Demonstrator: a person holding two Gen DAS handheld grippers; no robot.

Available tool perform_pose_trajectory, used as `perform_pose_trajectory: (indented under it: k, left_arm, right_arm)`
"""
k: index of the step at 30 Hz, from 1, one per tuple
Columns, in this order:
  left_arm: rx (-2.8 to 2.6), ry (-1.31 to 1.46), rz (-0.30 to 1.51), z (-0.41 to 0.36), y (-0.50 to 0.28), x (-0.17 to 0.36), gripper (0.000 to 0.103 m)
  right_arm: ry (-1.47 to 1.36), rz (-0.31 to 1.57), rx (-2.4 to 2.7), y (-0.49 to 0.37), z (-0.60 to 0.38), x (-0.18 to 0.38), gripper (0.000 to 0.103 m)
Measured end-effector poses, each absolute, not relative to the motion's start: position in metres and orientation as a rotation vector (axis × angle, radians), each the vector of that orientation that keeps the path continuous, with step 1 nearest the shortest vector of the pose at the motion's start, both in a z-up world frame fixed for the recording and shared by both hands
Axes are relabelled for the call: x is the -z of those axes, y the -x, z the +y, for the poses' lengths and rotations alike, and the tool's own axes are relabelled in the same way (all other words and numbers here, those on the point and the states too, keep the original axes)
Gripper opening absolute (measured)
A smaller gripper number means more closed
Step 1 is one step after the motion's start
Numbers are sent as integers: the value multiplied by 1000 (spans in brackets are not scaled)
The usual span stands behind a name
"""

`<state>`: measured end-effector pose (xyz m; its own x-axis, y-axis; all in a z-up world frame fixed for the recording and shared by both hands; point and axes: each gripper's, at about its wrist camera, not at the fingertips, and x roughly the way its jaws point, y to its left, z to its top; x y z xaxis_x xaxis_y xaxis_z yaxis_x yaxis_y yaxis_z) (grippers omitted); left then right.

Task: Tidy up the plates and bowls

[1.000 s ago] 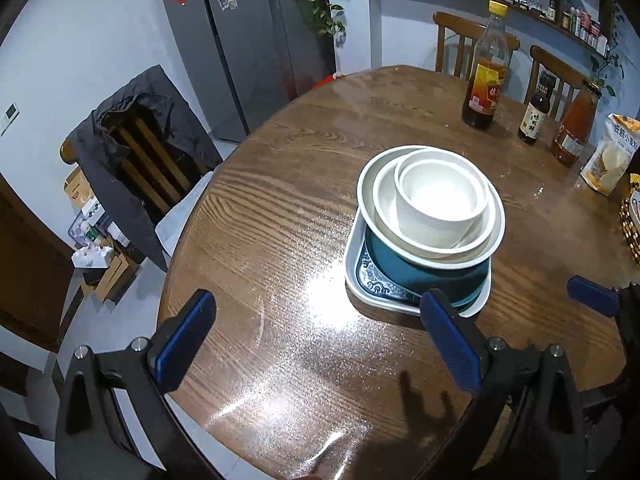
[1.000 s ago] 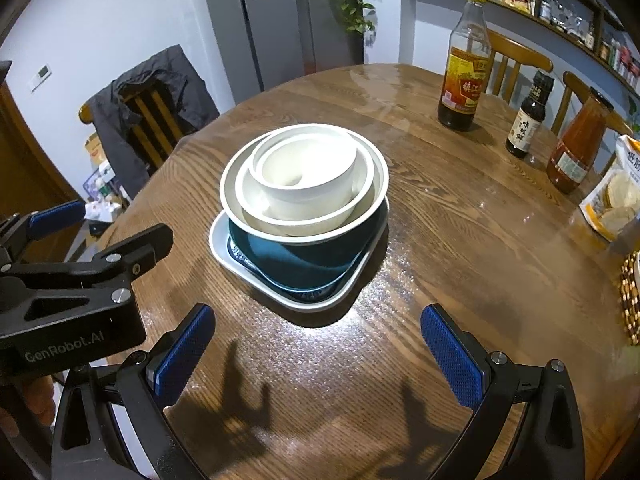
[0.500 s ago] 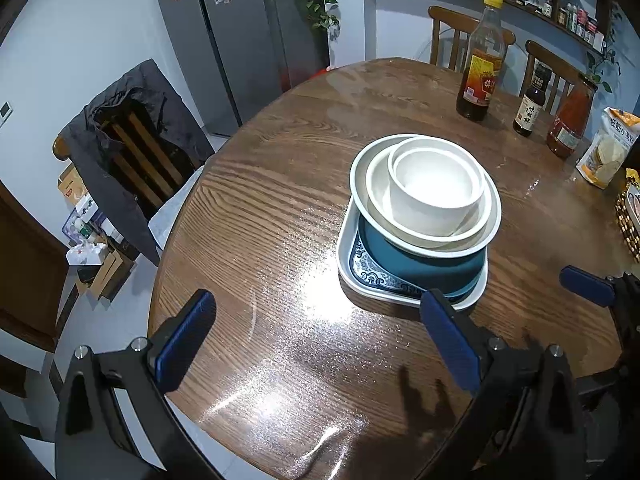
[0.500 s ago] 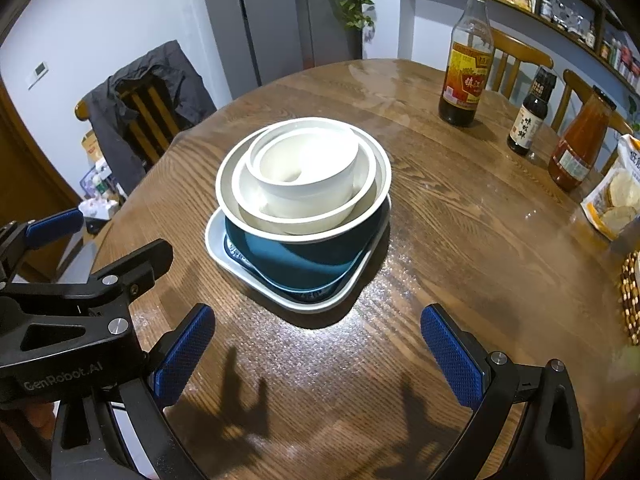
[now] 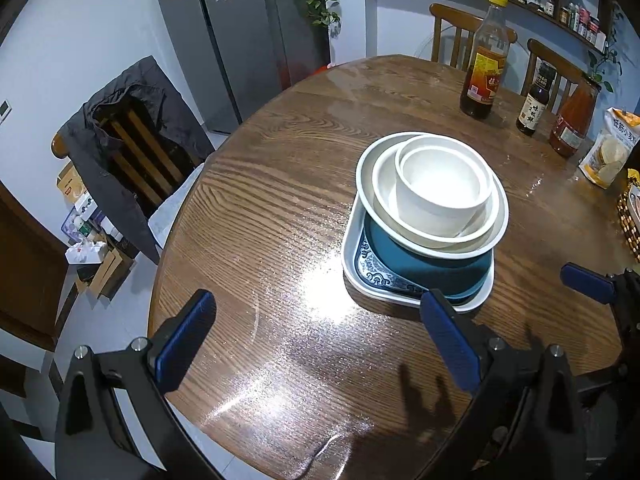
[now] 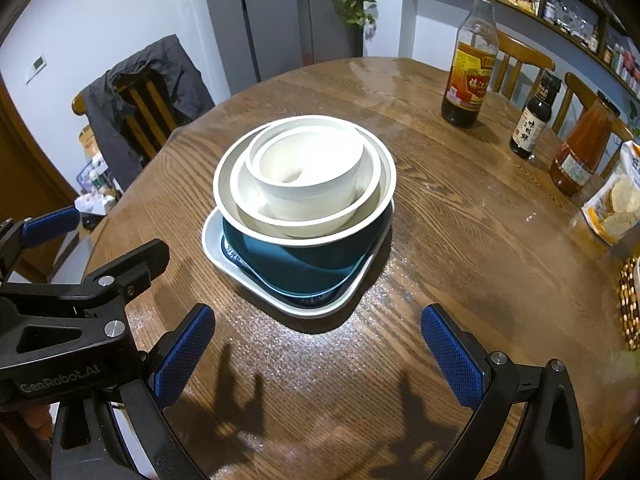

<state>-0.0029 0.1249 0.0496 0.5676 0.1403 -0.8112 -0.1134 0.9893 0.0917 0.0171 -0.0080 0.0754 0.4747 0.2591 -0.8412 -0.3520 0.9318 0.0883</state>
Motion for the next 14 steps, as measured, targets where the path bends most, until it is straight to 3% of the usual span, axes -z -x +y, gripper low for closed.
perform_pose_trajectory:
  k: [14]
  left_arm:
    - [-146, -26, 961, 128, 0, -49, 102]
  right_arm:
    - [107, 1015, -374, -20, -8, -76, 103]
